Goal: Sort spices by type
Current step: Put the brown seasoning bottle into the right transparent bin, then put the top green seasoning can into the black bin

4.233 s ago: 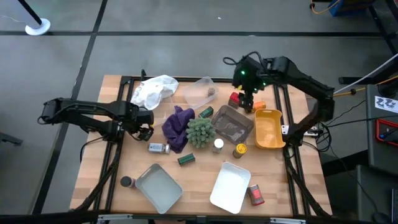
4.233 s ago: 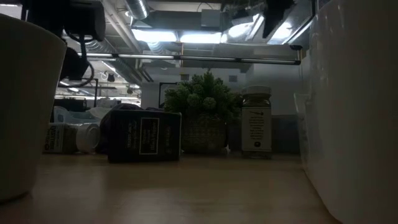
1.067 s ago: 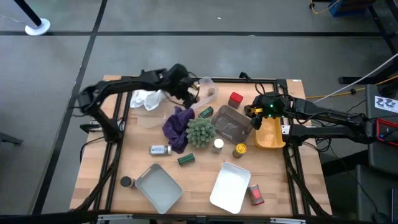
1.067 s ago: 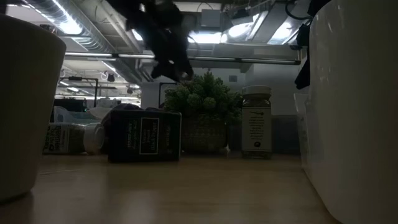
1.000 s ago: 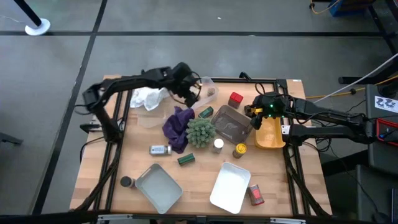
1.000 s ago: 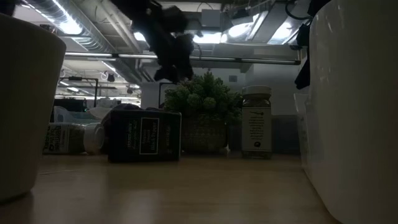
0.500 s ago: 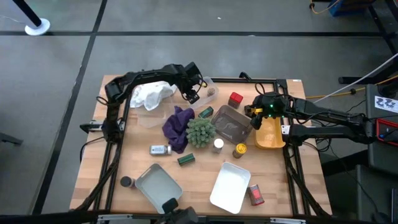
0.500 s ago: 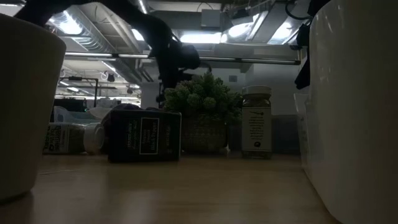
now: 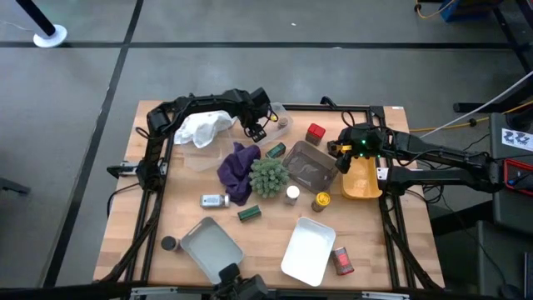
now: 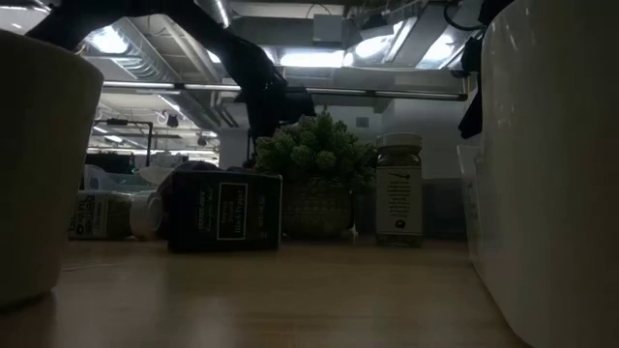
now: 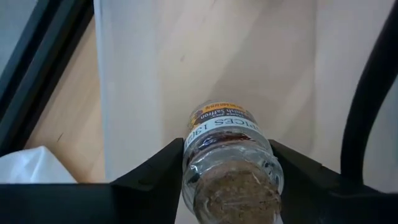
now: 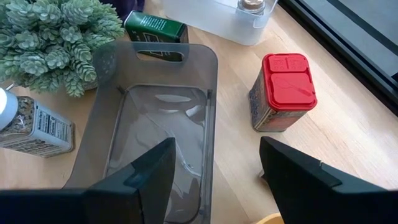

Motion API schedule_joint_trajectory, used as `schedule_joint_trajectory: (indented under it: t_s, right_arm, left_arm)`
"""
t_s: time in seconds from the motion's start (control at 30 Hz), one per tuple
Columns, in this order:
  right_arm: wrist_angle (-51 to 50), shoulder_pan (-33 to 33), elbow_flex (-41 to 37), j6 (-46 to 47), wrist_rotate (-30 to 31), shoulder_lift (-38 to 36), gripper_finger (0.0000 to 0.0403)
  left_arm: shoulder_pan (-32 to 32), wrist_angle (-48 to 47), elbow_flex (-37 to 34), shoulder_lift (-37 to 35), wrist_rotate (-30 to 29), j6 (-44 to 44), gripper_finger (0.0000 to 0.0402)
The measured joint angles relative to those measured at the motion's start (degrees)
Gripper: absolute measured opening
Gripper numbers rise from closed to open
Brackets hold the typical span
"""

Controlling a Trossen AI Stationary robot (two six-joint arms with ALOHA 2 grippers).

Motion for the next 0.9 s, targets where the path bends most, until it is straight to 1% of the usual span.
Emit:
schedule_joint_trajectory:
  t_s: [0.1, 0.17, 0.53, 0.73, 0.9]
  right_arm:
    - [0.0, 0.0, 0.0, 0.0, 0.0, 0.0, 0.0234]
    - [0.0, 0.0, 0.0, 0.0, 0.0, 0.0, 0.0234]
    - [0.0, 0.0, 0.0, 0.0, 0.0, 0.0, 0.0234]
    - [-0.1, 0.0, 0.0, 0.0, 0.0, 0.0, 0.0234]
    - [-0.1, 0.0, 0.0, 0.0, 0.0, 0.0, 0.0234]
  left_arm:
    - [0.0, 1.2, 0.0, 0.2, 0.0, 0.4, 0.0217]
    - [0.0, 0.8, 0.0, 0.4, 0.0, 0.6, 0.0222]
    - [-0.1, -0.5, 0.1, 0.2, 0.0, 0.0, 0.0222]
    - [-0.1, -5.4, 2.4, 0.1, 0.0, -0.1, 0.0223]
    - [-0.1, -9.7, 5.8, 0.1, 0.0, -0.1, 0.0223]
